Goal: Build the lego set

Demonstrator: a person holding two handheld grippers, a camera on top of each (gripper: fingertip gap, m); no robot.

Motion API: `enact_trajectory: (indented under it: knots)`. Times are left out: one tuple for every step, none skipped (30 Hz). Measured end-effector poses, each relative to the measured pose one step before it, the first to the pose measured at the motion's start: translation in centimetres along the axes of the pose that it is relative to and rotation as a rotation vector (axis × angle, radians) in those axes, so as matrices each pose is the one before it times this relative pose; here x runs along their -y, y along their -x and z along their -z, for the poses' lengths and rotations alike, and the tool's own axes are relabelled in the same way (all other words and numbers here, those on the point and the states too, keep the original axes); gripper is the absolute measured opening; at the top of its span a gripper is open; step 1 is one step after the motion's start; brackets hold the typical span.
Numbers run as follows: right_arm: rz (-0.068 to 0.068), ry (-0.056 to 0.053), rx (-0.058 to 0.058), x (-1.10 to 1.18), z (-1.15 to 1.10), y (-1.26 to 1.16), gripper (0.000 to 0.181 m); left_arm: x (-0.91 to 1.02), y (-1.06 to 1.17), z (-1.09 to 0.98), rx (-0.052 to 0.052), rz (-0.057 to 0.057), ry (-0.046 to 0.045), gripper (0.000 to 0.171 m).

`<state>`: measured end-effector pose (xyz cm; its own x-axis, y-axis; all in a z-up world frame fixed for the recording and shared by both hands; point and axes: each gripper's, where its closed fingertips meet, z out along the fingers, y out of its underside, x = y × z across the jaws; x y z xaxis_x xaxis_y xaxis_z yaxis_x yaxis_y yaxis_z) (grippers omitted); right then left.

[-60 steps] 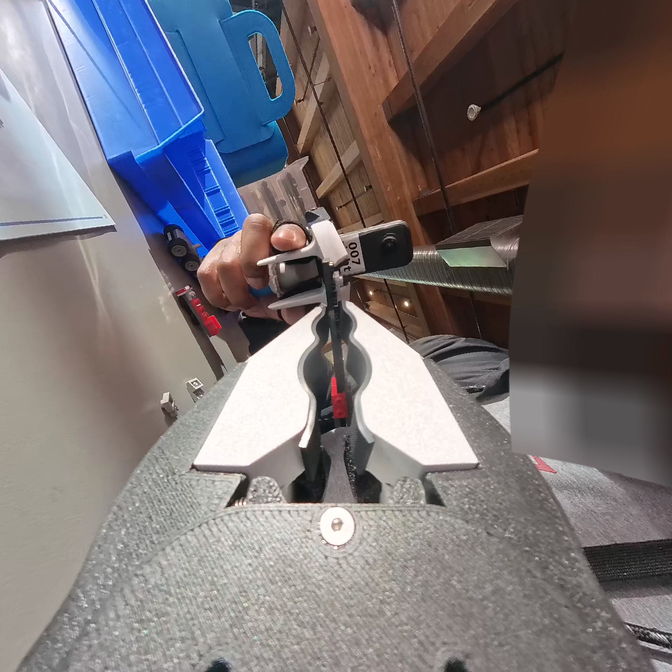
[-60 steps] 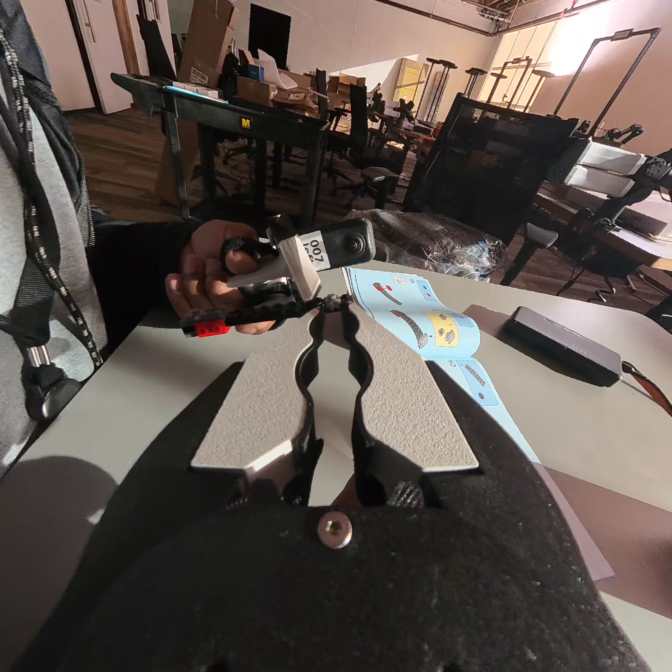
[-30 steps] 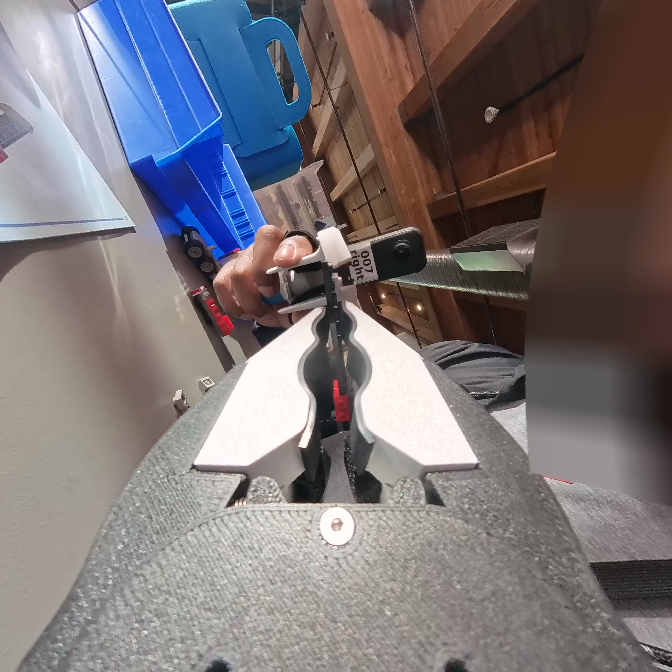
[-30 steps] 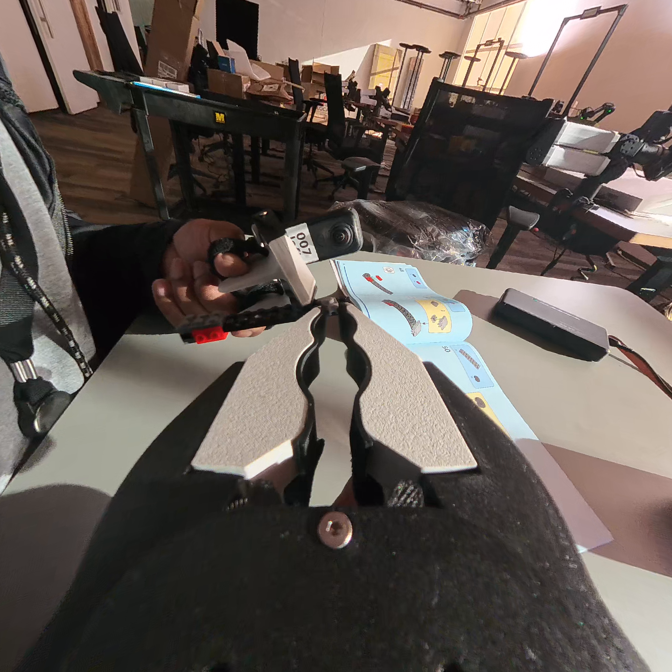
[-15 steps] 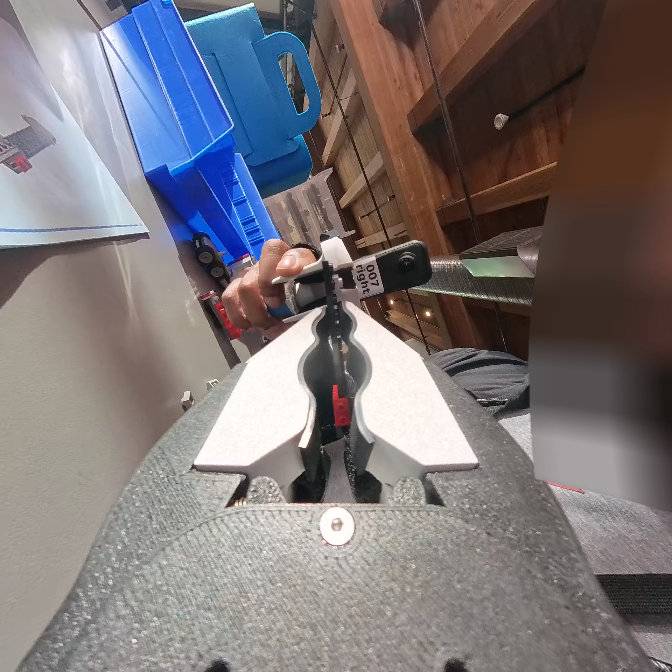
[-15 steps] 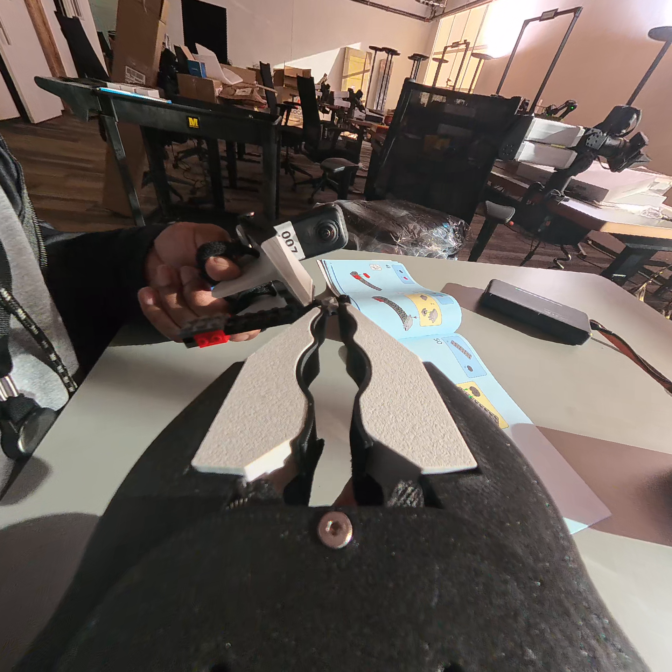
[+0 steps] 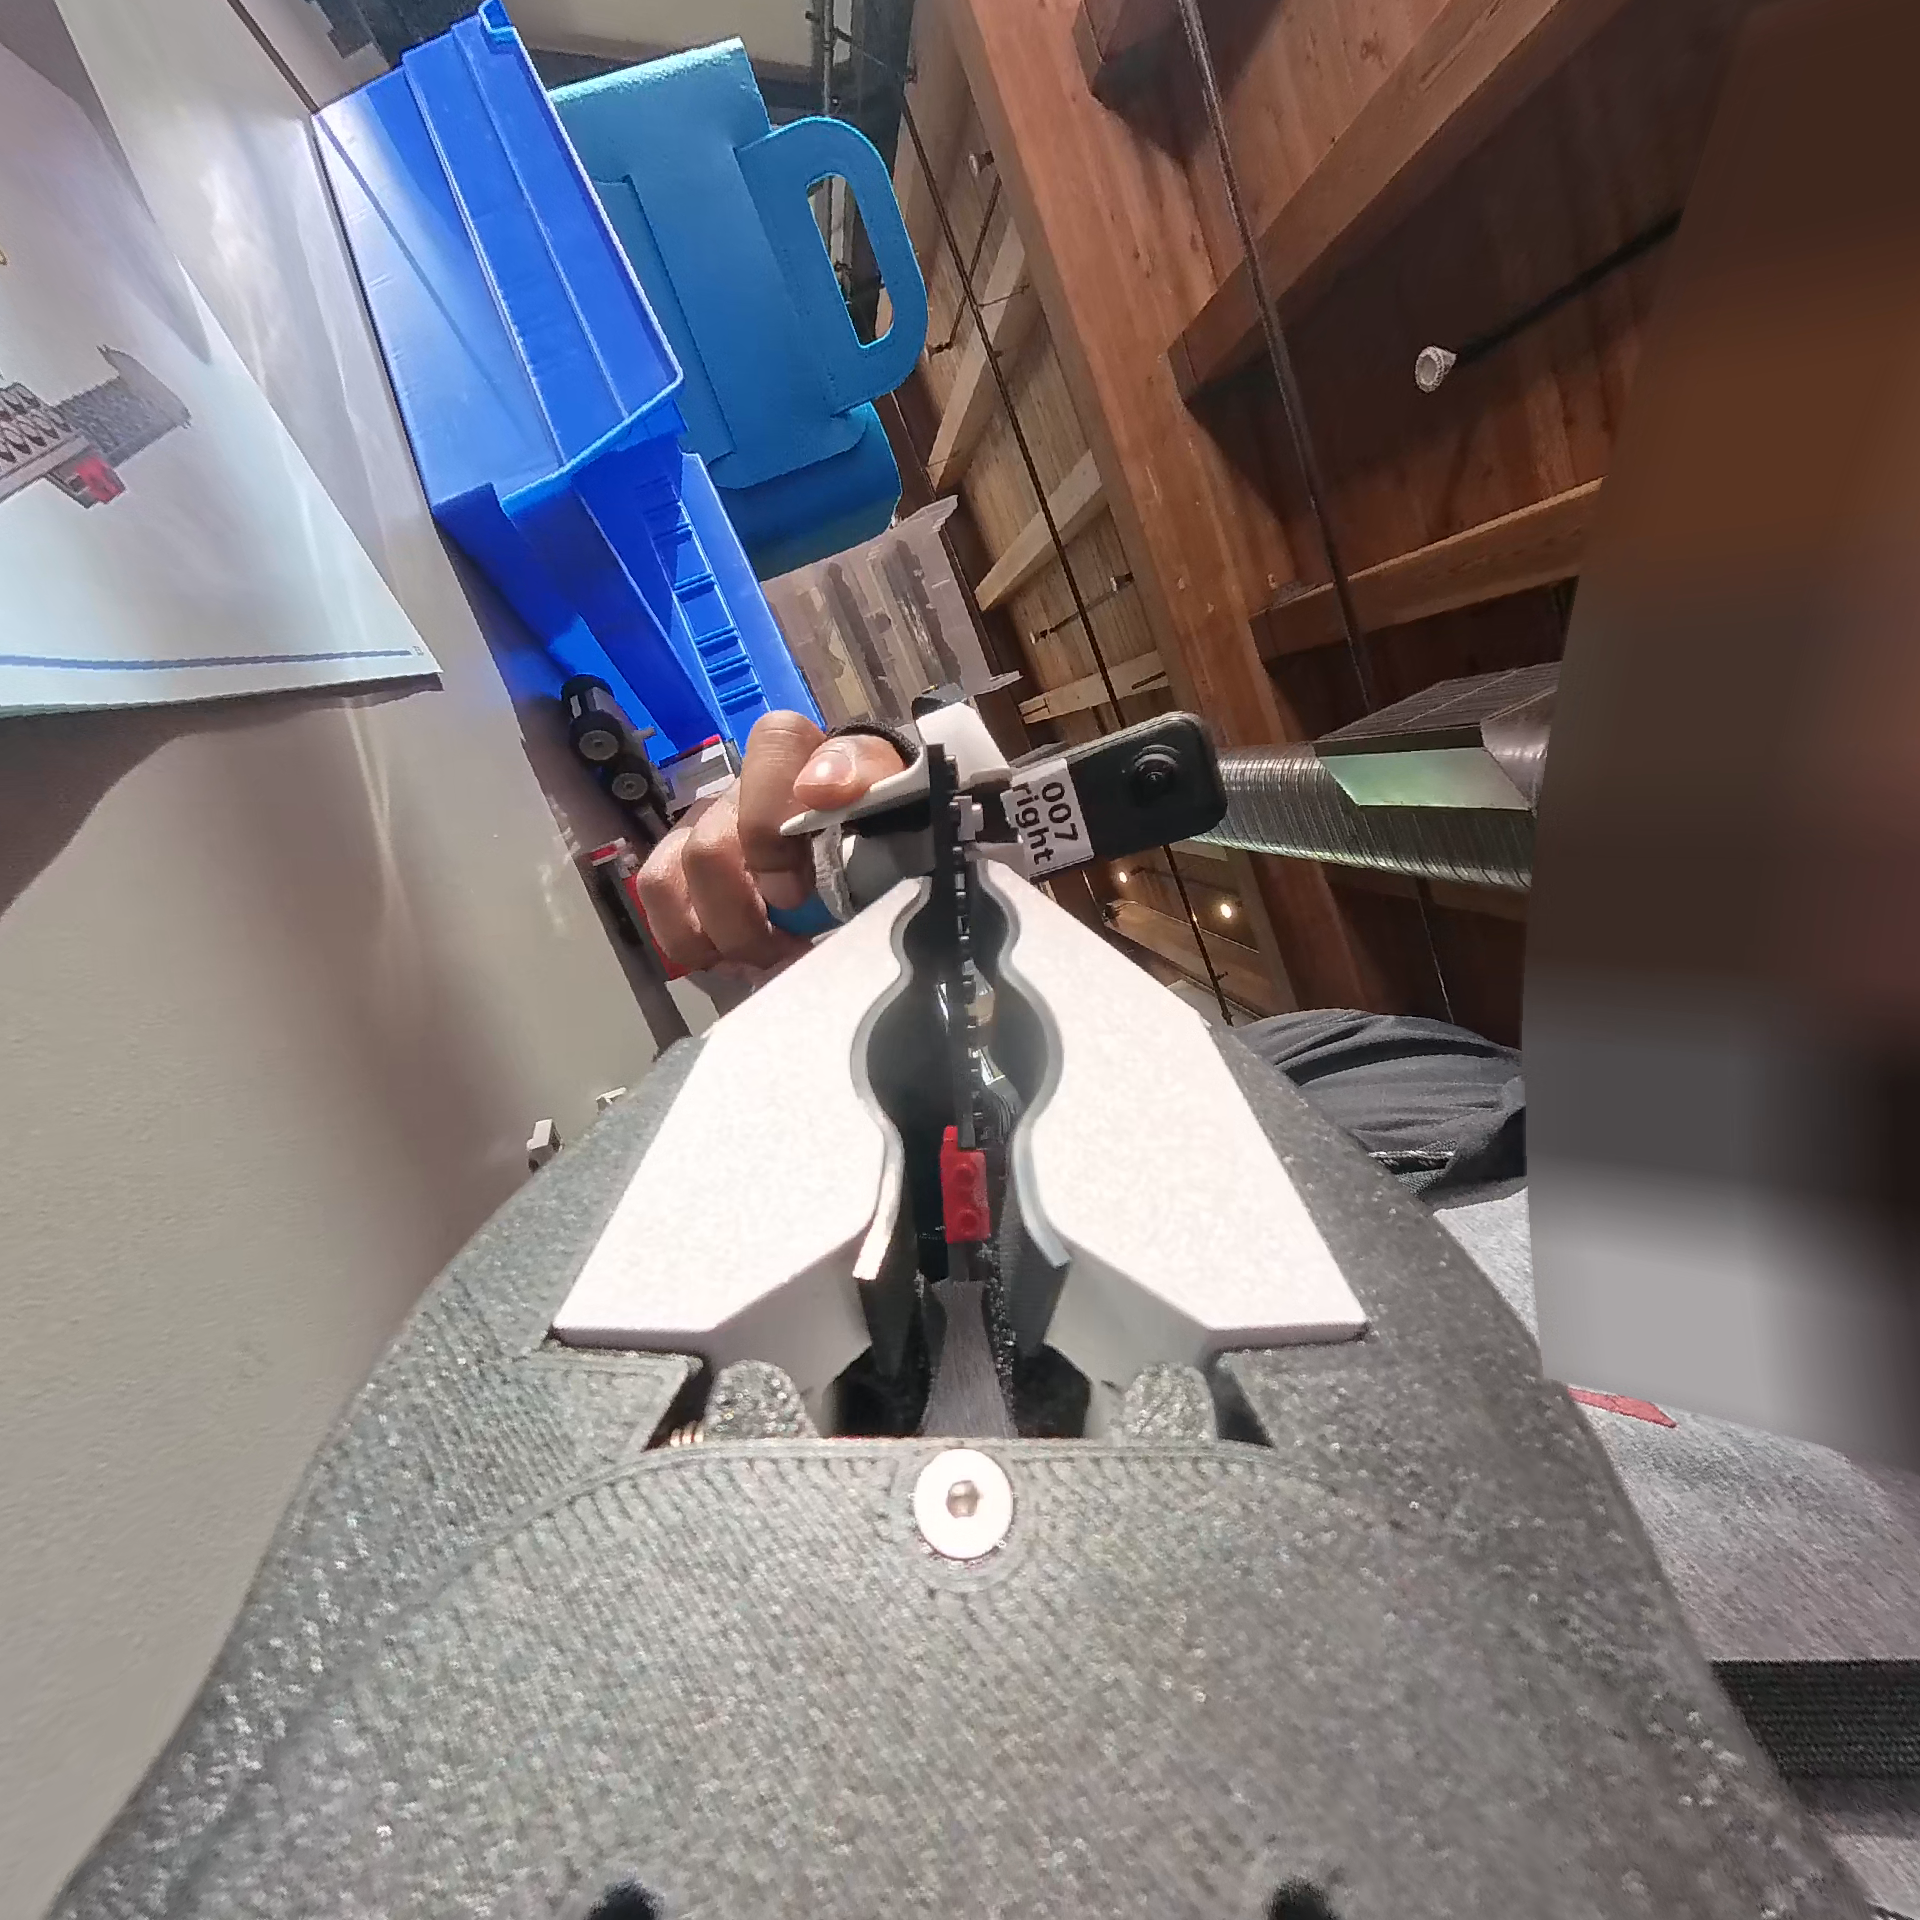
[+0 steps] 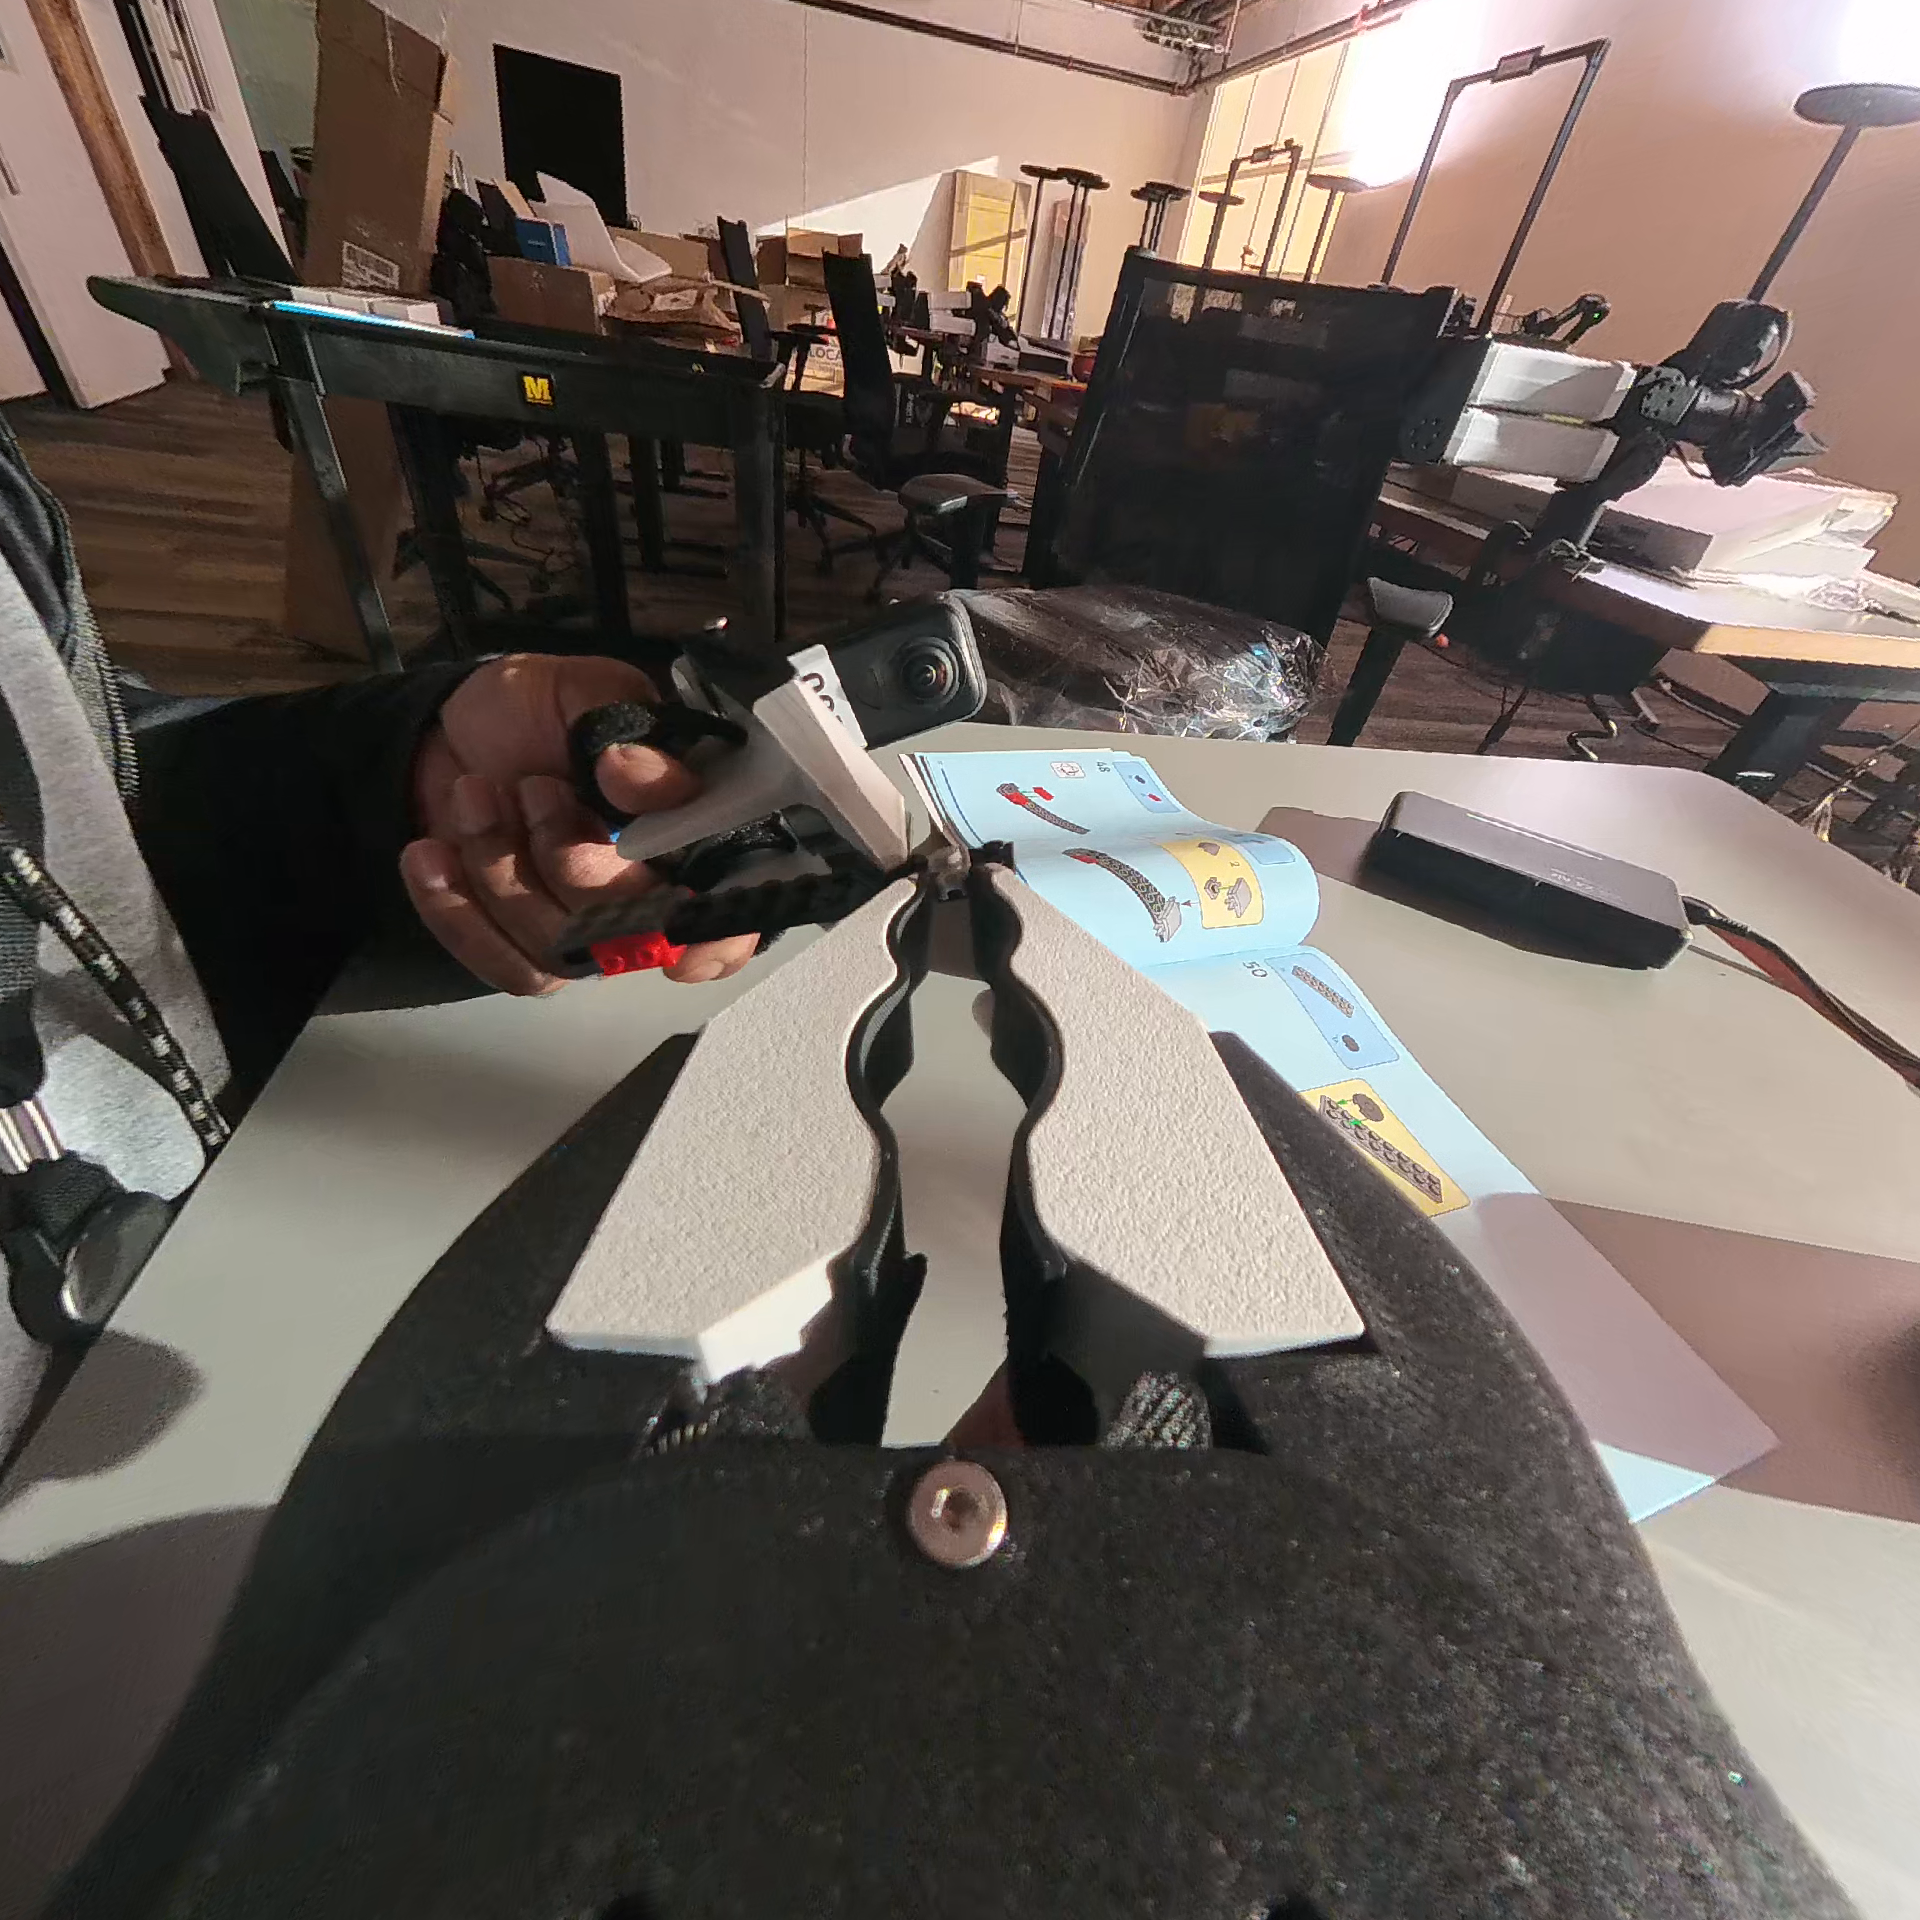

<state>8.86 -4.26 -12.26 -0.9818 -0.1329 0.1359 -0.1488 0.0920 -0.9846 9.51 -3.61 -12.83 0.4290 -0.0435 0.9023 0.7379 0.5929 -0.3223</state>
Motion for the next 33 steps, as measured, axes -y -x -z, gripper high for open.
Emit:
enact_trajectory:
  knots:
    - [-0.0015,-0.0007,-0.0015,-0.020,0.001,0.005,0.009,0.017,0.022,0.004,0.0011,0.0003,-0.00100,0.004]
    - [-0.0009,-0.0007,-0.0010,-0.019,0.000,0.007,0.010,0.024,0.012,0.013,0.0009,0.0005,-0.00162,0.004]
    - [-0.0006,-0.0007,-0.0006,-0.015,-0.012,0.030,0.010,0.018,0.010,0.003,0.0005,0.0007,-0.00110,0.004]
    - [0.0000,-0.0007,-0.0006,-0.023,-0.024,0.036,0.011,0.015,0.017,0.006,0.0004,0.0008,-0.00111,0.004]
    - [-0.0002,-0.0005,0.0000,-0.036,-0.023,0.046,0.013,0.031,0.023,0.022,0.0013,0.0011,-0.00191,0.004]
    - [-0.0001,-0.0008,0.0007,-0.022,-0.015,0.055,0.014,0.033,0.010,0.007,0.0006,0.0009,-0.00172,0.004]
    - [0.0009,-0.0014,-0.0010,0.005,-0.007,0.023,0.015,0.007,-0.003,0.010,-0.0004,0.0003,-0.00086,0.004]
    - [0.0028,0.0006,-0.0022,-0.002,-0.010,-0.011,0.015,0.004,0.002,-0.002,0.0002,0.0000,-0.00027,0.004]
    - [0.0017,0.0004,-0.0015,-0.011,-0.001,-0.002,0.015,0.014,0.014,0.005,0.0006,0.0004,-0.00082,0.004]
    - [0.0006,0.0005,-0.0014,-0.004,-0.017,-0.017,0.016,0.005,0.008,-0.001,0.0002,0.0005,-0.00055,0.004]
    - [0.0017,0.0006,-0.0027,-0.003,-0.019,-0.023,0.016,0.012,0.008,0.006,0.0002,0.0006,-0.00064,0.004]
    - [0.0033,0.0021,-0.0045,-0.027,-0.022,-0.030,0.015,0.025,0.023,0.012,0.0016,0.0004,-0.00167,0.004]
    - [0.0049,0.0019,-0.0055,-0.026,-0.039,-0.015,0.015,0.021,0.019,0.016,0.0007,0.0006,-0.00160,0.004]
    - [0.0052,0.0015,-0.0060,-0.019,-0.042,-0.013,0.016,0.041,0.011,0.014,0.0006,0.0009,-0.00185,0.004]
    - [0.0059,0.0019,-0.0056,-0.020,-0.040,0.007,0.017,0.030,0.017,0.011,0.0008,0.0009,-0.00228,0.004]
    - [0.0064,0.0014,-0.0060,-0.013,-0.042,-0.002,0.017,0.030,0.017,0.022,-0.0001,0.0011,-0.00150,0.004]
    - [0.0058,0.0015,-0.0062,-0.018,-0.030,-0.019,0.017,0.012,0.006,0.008,0.0005,0.0007,-0.00119,0.004]
    - [0.0041,0.0010,-0.0061,-0.007,-0.019,-0.036,0.017,0.006,0.009,-0.003,0.0007,0.0000,-0.00041,0.004]
    - [0.0019,0.0007,-0.0057,-0.008,-0.019,-0.045,0.017,0.002,0.012,-0.001,0.0008,-0.0001,-0.00015,0.004]
    - [0.0022,-0.0001,-0.0052,0.014,-0.014,-0.031,0.017,0.006,0.006,-0.005,0.0001,-0.0002,0.00007,0.004]
    - [0.0026,0.0001,-0.0040,-0.002,-0.003,-0.024,0.016,0.007,-0.004,0.009,0.0001,0.0000,-0.00060,0.004]
    - [0.0015,0.0002,-0.0025,-0.004,-0.012,-0.006,0.016,0.002,0.001,0.001,-0.0003,0.0006,-0.00033,0.004]
    - [0.0019,0.0002,-0.0021,0.003,0.000,-0.013,0.016,0.010,0.007,0.006,0.0004,-0.0002,-0.00027,0.004]
    - [0.0020,-0.0001,-0.0019,-0.002,-0.003,-0.010,0.016,0.002,0.007,-0.001,0.0004,-0.0003,-0.00015,0.004]
    - [0.0018,0.0001,-0.0022,0.007,-0.001,-0.004,0.015,0.007,0.006,-0.004,0.0005,0.0001,-0.00051,0.004]
    - [0.0022,0.0001,-0.0022,-0.004,-0.012,-0.016,0.015,0.006,0.010,0.011,0.0005,0.0001,-0.00073,0.004]
    - [0.0024,-0.0004,-0.0023,0.006,-0.006,0.002,0.015,0.011,0.000,0.007,0.0003,-0.0001,-0.00088,0.004]
    - [0.0025,-0.0003,-0.0030,-0.005,-0.016,-0.016,0.015,0.018,0.007,0.004,0.0007,-0.0003,-0.00137,0.004]
    - [0.0029,-0.0002,-0.0030,0.007,-0.015,-0.003,0.015,0.018,0.003,0.004,0.0004,-0.0001,-0.00138,0.004]
    - [0.0025,-0.0004,-0.0027,0.017,-0.014,-0.008,0.015,0.013,-0.001,0.008,-0.0002,0.0004,-0.00122,0.004]
    - [0.0023,-0.0002,-0.0024,0.001,0.006,-0.008,0.015,0.004,-0.007,0.000,0.0000,0.0004,-0.00083,0.004]
    - [0.0023,0.0003,-0.0022,-0.005,0.000,-0.006,0.015,0.001,0.015,0.003,0.0007,0.0001,-0.00078,0.004]
    - [0.0024,0.0000,-0.0028,-0.001,-0.002,-0.014,0.015,0.003,0.010,0.000,0.0008,-0.0003,-0.00075,0.004]
